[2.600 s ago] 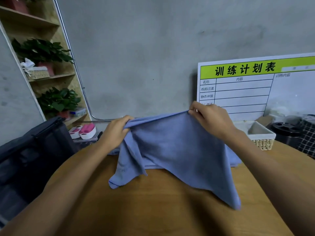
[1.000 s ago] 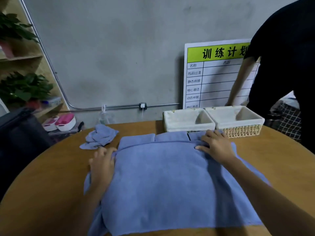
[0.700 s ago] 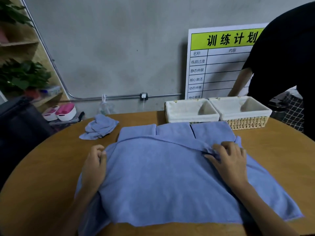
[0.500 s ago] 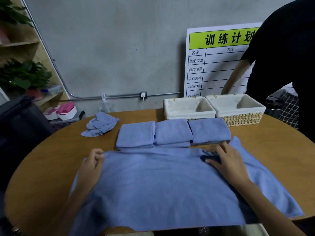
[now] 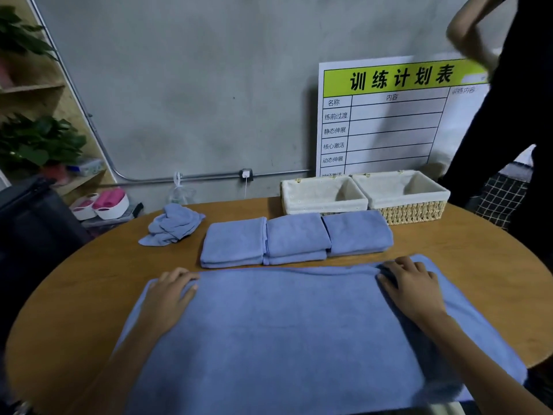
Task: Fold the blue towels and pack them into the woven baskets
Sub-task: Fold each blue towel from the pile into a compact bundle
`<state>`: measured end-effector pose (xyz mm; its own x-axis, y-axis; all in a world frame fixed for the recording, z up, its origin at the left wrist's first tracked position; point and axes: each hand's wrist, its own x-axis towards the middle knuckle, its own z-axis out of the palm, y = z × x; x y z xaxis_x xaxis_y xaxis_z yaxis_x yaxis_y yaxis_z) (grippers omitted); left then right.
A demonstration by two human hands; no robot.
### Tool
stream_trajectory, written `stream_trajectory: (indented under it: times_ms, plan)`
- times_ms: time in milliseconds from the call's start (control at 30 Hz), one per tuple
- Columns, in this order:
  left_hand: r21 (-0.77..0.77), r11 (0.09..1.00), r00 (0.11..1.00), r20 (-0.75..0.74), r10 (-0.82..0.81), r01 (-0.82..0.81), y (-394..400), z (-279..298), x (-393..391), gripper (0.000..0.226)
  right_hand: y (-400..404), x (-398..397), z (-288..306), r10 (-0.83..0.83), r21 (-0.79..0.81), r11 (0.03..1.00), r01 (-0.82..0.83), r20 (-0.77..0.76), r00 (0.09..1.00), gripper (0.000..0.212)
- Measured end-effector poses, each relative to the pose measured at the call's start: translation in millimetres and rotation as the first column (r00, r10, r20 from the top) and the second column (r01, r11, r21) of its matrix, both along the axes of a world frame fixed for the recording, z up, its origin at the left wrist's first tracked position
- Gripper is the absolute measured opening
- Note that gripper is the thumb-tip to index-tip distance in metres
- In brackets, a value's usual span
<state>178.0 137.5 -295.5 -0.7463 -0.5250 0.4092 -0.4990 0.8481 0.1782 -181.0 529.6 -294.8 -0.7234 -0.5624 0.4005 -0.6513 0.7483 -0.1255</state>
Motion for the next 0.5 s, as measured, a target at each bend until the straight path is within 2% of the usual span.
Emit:
stream_trajectory:
  times_ms: [67,100,200,267,400,500]
  plan:
    - [-0.007,0.999,0.999,-0.002,0.053,-0.053,8,-3,-13,0.024,-1,-6,0,-0.039,0.024,0.999,0.039,0.019,0.999,0.028]
    - [0.019,0.998,0.998,-0.017,0.066,-0.065,14,-6,-18,0.028,-2,-8,-1,-0.035,0.022,0.999,0.034,0.027,0.999,0.029]
    - [0.082,0.991,0.994,-0.022,0.104,-0.102,32,-15,-24,0.058,-3,-13,-7,-0.02,0.006,1.0,0.019,0.102,0.995,0.039]
    - [0.072,0.99,0.992,0.005,0.125,-0.125,28,-20,-24,0.065,-2,-18,-7,0.007,0.016,1.0,-0.009,0.148,0.989,0.045]
    - [0.053,0.99,0.991,0.045,0.125,-0.127,24,-19,-23,0.065,-3,-26,-4,0.082,-0.003,0.997,-0.082,0.171,0.982,0.049]
    - [0.086,0.987,0.99,-0.002,0.138,-0.137,32,-13,-21,0.054,-1,-24,0,0.124,-0.046,0.992,-0.118,0.147,0.981,0.047]
